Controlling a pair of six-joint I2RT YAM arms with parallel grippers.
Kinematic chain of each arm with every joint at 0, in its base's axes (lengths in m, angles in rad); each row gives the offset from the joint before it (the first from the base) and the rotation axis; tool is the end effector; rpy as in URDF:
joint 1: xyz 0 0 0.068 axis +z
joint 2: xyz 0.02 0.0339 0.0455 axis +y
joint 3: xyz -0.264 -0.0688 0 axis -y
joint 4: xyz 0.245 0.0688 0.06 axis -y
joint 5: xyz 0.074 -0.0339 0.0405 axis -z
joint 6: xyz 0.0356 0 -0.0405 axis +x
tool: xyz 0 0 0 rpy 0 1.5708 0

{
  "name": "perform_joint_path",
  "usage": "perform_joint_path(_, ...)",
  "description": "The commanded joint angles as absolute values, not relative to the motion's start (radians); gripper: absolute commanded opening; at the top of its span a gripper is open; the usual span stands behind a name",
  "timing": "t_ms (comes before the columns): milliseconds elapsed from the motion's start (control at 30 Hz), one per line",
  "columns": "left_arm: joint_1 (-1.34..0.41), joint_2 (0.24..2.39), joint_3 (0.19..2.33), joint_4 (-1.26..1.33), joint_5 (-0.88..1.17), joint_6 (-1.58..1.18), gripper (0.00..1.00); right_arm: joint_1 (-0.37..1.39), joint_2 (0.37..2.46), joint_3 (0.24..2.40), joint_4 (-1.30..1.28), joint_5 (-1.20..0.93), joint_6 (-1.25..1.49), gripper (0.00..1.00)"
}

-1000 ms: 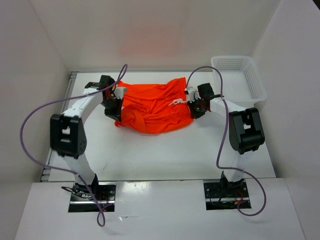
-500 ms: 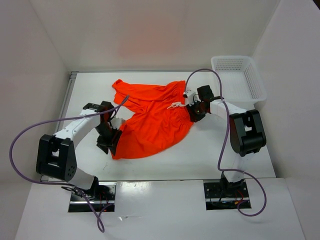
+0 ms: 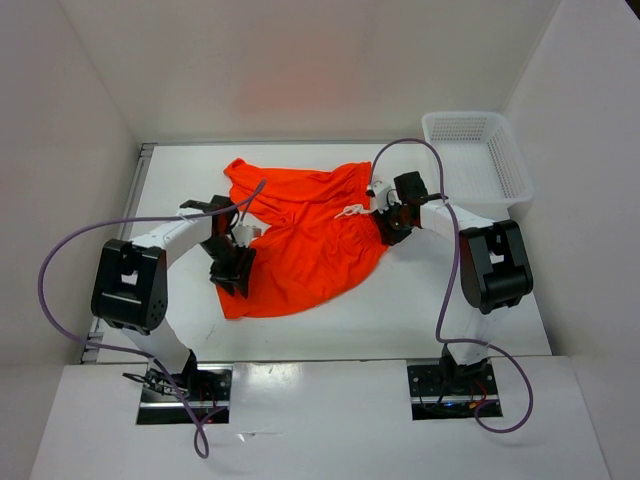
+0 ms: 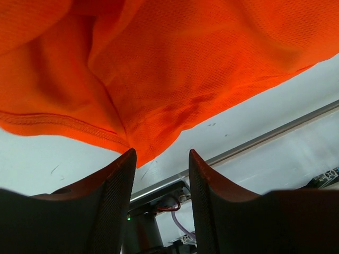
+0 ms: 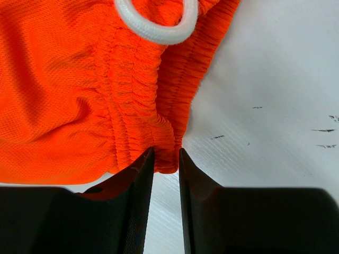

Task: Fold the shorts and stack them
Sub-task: Flatten the shorts out

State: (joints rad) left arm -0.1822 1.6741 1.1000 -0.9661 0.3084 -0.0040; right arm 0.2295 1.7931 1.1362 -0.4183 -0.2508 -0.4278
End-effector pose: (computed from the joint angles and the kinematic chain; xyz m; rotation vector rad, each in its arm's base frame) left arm 0.2821 -0.0630 0.1855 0.2834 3.0895 -0.4845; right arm 0.3490 0.0906 0.1735 -0.9223 2.4464 0.2624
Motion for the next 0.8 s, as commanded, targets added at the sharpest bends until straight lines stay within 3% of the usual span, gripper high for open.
perform_joint_path(0, -0.192, 1.7, 1.072, -0.937, 0.293, 0.0, 0.52, 0.242, 1.746, 1.143, -0.405, -0.245, -0.433, 0.3)
perform_joint_path(133, -0.192, 1.755, 1.051, -0.925, 0.236, 0.0, 0.52, 0.242, 1.755, 1.143, -0.405, -0.245, -0.433, 0.3)
perform_joint_path(400, -0.192, 1.824, 1.083, -0.936, 0.33, 0.0, 0.47, 0.242, 1.755, 1.143, -0.405, -0.245, -0.433, 0.3)
perform_joint_path(467, -0.192, 1.835, 1.095, -0.962, 0.354, 0.0, 0.42, 0.242, 1.755, 1.143, -0.405, -0.245, -0.433, 0.3)
perform_joint_path(600, -0.192, 1.844, 1.104, -0.972, 0.354, 0.0, 0.21, 0.242, 1.755, 1.143, -0.405, -0.245, -0.433, 0.3)
perform_joint_path(767, -0.192, 1.835, 1.141, -0.991, 0.33, 0.0, 0.2, 0.242, 1.755, 1.143, -0.405, -0.245, -0.433, 0.32)
